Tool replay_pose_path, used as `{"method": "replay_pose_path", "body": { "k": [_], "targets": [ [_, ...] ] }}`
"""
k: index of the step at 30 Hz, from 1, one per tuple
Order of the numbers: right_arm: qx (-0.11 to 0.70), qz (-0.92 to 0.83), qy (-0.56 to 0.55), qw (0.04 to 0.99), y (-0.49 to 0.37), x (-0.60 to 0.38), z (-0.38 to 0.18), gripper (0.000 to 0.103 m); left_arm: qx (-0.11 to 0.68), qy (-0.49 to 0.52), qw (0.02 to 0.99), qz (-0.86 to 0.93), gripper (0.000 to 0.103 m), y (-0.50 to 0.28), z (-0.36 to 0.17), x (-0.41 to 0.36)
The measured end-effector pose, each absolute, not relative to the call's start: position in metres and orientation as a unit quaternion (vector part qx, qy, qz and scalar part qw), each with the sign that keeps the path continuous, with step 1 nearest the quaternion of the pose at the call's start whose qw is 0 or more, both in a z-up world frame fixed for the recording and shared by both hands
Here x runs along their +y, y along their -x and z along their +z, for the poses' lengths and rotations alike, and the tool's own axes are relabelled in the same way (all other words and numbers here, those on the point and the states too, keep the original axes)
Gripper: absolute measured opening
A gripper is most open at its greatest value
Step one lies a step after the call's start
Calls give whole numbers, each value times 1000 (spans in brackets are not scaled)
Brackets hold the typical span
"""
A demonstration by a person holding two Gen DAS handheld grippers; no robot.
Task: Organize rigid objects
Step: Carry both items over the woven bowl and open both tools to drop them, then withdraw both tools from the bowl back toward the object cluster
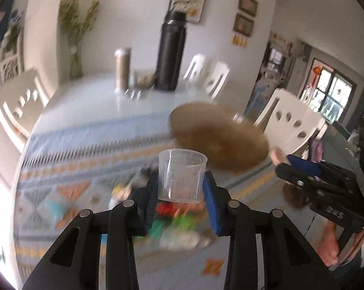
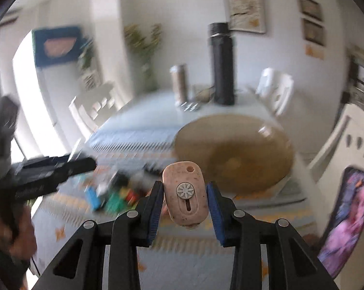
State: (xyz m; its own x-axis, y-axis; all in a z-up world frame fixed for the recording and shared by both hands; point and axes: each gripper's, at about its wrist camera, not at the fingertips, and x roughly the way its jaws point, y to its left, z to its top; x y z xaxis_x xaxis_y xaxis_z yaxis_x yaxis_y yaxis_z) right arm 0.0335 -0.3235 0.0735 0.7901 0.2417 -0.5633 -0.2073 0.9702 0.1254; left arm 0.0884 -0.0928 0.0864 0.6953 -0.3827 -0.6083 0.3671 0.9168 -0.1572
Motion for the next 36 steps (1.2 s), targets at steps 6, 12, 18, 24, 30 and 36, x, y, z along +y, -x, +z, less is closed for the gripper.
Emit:
{"method": "replay_pose_path", "body": {
  "k": [6,12,18,24,30,36],
  "targets": [
    [293,61,-90,950,-62,-366,99,36,326,17,913,-244,33,-125,99,-134],
    [311,9,-138,940,-92,-405,93,36,371,35,892,-257,33,-174,78,-183],
    [402,4,-128,907,-142,-403,52,36,418,9,873,-249,33,-204,34,-232],
    [443,9,-107,890,-153,-400,28,36,445,-3,863,-240,33,-209,12,-230],
    [445,27,-143,883,-148,-411,35,58,449,-7,863,-233,44,-202,22,-221],
    [362,26,-117,924,-101,-395,94,66,355,16,900,-254,50,-147,95,-172]
  ]
}}
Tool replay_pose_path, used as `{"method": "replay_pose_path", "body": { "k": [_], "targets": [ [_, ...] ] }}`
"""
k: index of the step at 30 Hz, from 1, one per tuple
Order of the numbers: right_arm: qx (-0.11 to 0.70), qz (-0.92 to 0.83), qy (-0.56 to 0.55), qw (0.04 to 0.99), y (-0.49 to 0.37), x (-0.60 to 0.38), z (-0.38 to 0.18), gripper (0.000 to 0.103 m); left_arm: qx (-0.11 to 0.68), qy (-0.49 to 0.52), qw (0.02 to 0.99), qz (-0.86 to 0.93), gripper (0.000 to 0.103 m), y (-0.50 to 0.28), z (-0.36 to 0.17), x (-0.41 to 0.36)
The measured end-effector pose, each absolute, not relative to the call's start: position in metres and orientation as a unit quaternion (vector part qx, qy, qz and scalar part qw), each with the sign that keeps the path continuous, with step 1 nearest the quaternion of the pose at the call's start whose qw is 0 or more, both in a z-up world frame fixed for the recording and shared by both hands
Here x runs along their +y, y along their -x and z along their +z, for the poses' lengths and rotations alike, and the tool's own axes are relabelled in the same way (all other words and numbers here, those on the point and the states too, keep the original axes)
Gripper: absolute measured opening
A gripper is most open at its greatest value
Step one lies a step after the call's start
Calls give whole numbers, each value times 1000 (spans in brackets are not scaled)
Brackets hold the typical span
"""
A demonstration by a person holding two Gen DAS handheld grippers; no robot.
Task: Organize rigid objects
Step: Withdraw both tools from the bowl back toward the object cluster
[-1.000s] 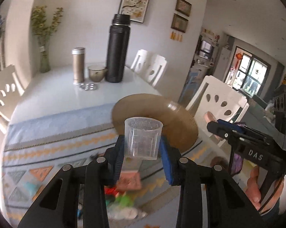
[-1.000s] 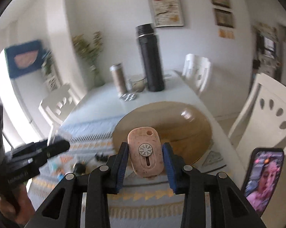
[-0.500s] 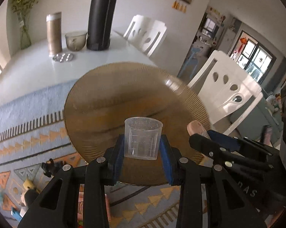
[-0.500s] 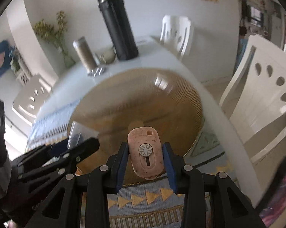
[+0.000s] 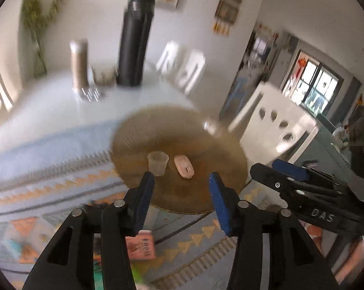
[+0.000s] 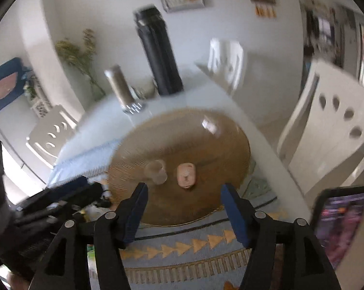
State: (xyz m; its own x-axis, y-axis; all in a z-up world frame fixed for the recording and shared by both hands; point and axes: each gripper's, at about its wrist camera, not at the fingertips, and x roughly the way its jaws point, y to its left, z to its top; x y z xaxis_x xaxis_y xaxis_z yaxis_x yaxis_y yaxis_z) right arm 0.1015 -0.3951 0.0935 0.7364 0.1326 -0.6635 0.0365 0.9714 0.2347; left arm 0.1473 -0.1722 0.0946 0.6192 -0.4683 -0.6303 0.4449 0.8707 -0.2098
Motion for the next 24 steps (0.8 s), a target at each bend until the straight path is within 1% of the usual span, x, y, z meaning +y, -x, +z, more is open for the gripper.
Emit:
{"method": "replay_pose_path", "body": {
  "k": [1,2,3,5,7,8,9,10,11,13,15,18,20,24],
  "targets": [
    [348,36,-112,930,-91,-389,104,66,339,15,907,-248,55,-137,105,-163],
    [339,44,-109,933,-83,-384,110,68,316,14,918,-238,67,-121,120,-148],
    [332,53,-107,936,-76,-379,115,70,298,13,926,-232,74,-109,129,-138],
    [315,75,-100,941,-58,-364,125,71,254,8,941,-223,74,-79,150,-111],
    [303,94,-92,944,-44,-349,131,72,234,8,949,-212,75,-59,163,-90],
    [297,110,-88,945,-36,-338,133,74,223,17,953,-204,78,-46,170,-74],
    [294,123,-86,944,-30,-329,134,75,216,24,956,-197,91,-38,173,-63],
    [289,146,-86,942,-24,-319,133,77,210,35,959,-187,100,-30,175,-49],
    [286,158,-85,941,-20,-310,130,79,205,47,961,-180,103,-25,174,-38],
    [275,179,-76,942,-11,-290,120,82,207,67,963,-157,103,-17,164,-14],
    [269,188,-59,943,-6,-269,100,85,228,80,963,-117,103,-17,141,10],
    [281,194,-42,939,-9,-247,59,85,271,92,956,-59,102,-27,97,37],
    [304,197,-40,931,-18,-242,29,85,304,92,948,-20,102,-38,59,53],
    [325,191,-31,926,-27,-237,-3,85,345,78,935,11,102,-51,8,66]
  ]
}}
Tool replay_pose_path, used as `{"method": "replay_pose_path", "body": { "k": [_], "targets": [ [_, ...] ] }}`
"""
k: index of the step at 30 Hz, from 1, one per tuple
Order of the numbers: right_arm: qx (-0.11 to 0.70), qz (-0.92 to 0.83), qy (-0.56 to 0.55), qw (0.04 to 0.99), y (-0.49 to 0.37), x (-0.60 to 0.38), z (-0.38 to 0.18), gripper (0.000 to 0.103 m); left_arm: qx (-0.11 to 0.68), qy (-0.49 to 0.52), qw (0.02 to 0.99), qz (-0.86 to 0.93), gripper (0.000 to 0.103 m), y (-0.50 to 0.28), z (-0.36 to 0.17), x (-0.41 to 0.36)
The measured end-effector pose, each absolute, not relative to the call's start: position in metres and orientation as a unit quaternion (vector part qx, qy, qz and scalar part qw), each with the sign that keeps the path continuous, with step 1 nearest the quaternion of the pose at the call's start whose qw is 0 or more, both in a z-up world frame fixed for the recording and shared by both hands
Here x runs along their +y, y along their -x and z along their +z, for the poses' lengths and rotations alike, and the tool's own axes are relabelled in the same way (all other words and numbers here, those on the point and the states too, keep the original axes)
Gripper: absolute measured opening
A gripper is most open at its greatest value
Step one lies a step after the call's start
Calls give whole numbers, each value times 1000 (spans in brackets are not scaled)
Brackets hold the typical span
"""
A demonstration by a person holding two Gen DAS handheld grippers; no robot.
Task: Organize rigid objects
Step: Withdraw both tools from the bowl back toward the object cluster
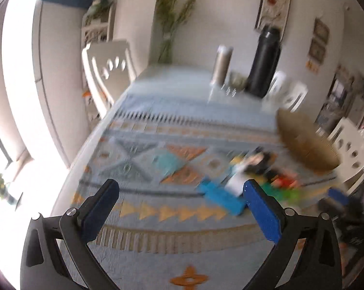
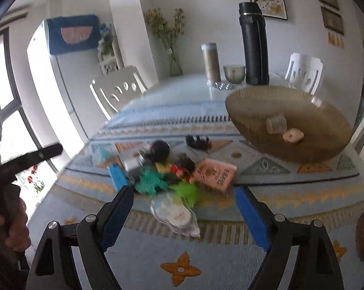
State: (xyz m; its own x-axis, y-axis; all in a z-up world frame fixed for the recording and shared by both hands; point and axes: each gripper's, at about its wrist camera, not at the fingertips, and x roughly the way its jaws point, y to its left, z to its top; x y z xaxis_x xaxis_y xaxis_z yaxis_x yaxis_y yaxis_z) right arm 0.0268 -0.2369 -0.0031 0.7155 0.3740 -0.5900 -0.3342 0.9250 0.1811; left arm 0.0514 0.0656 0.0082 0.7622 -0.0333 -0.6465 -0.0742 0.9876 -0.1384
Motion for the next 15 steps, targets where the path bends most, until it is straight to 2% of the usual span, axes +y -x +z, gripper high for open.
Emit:
{"method": "replay_pose_path", "body": {
  "k": [5,15],
  "targets": [
    [343,186,-23,920,-36,-237,-17,85,377,82,922,11,102,-58,-26,68],
    [366,167,10,915,-41,-226,-27,86,431,34,902,-15,102,-70,-35,36]
  ]
}}
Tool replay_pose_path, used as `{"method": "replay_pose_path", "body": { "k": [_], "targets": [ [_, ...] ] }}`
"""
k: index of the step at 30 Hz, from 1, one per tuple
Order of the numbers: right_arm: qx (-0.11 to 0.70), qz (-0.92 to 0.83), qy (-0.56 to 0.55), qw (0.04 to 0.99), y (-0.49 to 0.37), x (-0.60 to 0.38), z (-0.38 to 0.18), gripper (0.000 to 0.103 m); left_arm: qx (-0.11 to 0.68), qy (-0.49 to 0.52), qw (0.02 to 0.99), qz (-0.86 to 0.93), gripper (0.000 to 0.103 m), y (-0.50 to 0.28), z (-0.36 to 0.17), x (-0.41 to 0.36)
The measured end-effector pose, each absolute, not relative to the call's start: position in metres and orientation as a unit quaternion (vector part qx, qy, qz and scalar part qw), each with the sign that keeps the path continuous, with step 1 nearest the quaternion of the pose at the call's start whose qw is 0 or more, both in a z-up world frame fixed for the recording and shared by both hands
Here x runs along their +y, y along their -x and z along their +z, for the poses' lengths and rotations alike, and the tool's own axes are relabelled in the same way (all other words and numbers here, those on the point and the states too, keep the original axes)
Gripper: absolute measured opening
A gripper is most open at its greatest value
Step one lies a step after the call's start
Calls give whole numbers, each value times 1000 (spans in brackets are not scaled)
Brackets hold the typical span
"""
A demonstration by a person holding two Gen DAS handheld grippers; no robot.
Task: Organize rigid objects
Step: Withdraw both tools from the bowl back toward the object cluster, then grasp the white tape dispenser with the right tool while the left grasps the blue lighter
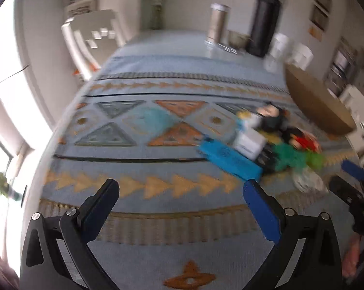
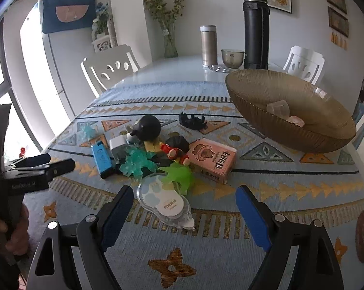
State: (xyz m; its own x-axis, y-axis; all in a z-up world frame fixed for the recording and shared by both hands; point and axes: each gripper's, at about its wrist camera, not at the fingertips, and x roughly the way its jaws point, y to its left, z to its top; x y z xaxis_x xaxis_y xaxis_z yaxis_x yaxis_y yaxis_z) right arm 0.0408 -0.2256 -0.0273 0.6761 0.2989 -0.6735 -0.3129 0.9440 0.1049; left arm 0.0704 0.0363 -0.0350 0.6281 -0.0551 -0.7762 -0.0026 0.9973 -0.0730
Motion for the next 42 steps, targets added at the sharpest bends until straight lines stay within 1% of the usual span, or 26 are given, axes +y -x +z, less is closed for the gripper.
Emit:
{"method": "replay_pose_path", "body": {
  "k": [3,8,13,16,20,24,26,28,30,32,37,38,40,42],
  "targets": [
    [372,163,8,914,-43,-227,-29,86,441,16,895,-54,102,-76,-34,10],
    [373,163,0,914,-44,-230,-29,86,470,-61,881,-10,102,-92,-48,-14],
    [373,166,1,913,-43,-229,-28,86,464,-12,885,29,100,-88,-42,22],
    [373,167,5,913,-43,-227,-28,86,455,17,887,80,99,-78,-36,60],
    [375,173,14,911,-43,-223,-29,86,464,47,883,62,98,-74,-32,81],
    [381,176,27,907,-42,-216,-32,86,458,75,886,-6,98,-74,-26,51],
    [384,177,37,906,-42,-213,-33,86,464,66,883,-21,98,-80,-30,30],
    [385,178,47,904,-42,-209,-34,86,472,48,880,0,96,-92,-35,8],
    [384,177,57,904,-41,-205,-35,86,480,47,876,18,84,-103,-41,2],
    [381,177,65,905,-39,-202,-35,86,483,60,873,19,83,-111,-44,-2],
    [398,185,75,895,-45,-197,-41,86,479,41,876,32,75,-118,-46,-9],
    [406,189,75,891,-48,-196,-43,84,478,34,877,32,73,-117,-46,-10],
    [417,196,73,885,-51,-195,-46,75,476,33,879,25,64,-115,-45,-8],
    [433,198,71,876,-57,-195,-51,60,477,34,878,14,41,-113,-43,-3]
  ]
}}
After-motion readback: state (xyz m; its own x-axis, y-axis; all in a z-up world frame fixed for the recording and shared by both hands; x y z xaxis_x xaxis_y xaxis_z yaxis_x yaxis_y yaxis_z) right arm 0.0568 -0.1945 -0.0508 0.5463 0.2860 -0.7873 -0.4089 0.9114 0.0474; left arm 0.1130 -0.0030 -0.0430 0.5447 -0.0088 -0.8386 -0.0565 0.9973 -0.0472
